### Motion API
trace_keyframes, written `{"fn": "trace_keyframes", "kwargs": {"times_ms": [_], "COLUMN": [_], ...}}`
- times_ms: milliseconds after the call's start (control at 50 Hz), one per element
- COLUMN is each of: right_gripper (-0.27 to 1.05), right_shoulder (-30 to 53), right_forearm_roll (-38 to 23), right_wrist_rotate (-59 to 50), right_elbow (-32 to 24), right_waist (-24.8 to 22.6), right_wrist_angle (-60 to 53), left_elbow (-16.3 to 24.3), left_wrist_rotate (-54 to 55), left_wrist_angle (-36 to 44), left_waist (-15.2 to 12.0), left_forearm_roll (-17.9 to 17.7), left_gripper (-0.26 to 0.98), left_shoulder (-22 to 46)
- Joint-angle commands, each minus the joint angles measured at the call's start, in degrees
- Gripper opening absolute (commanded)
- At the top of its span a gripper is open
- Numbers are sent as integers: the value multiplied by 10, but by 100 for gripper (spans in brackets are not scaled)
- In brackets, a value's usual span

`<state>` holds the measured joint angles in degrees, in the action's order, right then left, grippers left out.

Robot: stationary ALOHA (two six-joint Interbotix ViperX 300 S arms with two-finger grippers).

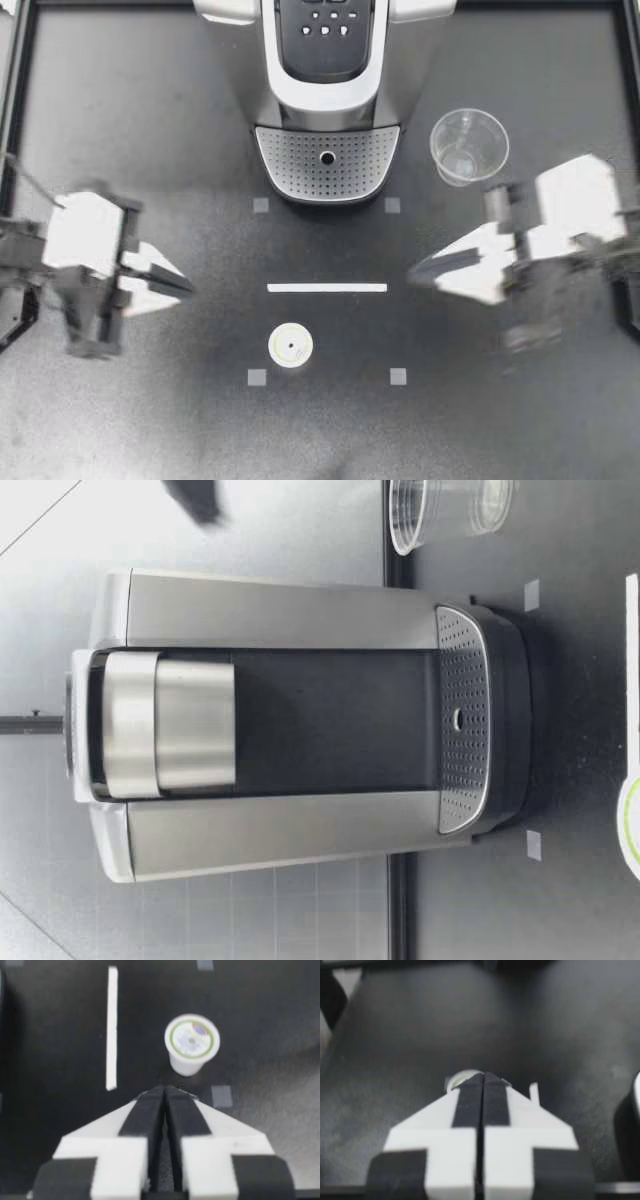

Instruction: Place the coffee capsule inside the capsule container, then place the cup onto the center of the cup tray, then push the 'Hot Water' and 'Travel Mug' buttons.

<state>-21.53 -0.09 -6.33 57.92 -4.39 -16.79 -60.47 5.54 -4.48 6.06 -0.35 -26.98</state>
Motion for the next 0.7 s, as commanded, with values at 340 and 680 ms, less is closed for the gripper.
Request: {"fn": "trace_keyframes", "kwargs": {"times_ms": [340,680], "right_gripper": [3,3], "right_shoulder": [131,192], "right_forearm_roll": [-1,0], "right_wrist_rotate": [-29,-34], "right_elbow": [-76,-118], "right_waist": [-18,-33], "right_wrist_angle": [11,52], "left_elbow": [50,78], "left_wrist_rotate": [-4,-4], "left_wrist_angle": [18,30], "left_waist": [20,33], "left_forearm_roll": [-1,0], "left_gripper": [12,55], "left_shoulder": [119,177]}}
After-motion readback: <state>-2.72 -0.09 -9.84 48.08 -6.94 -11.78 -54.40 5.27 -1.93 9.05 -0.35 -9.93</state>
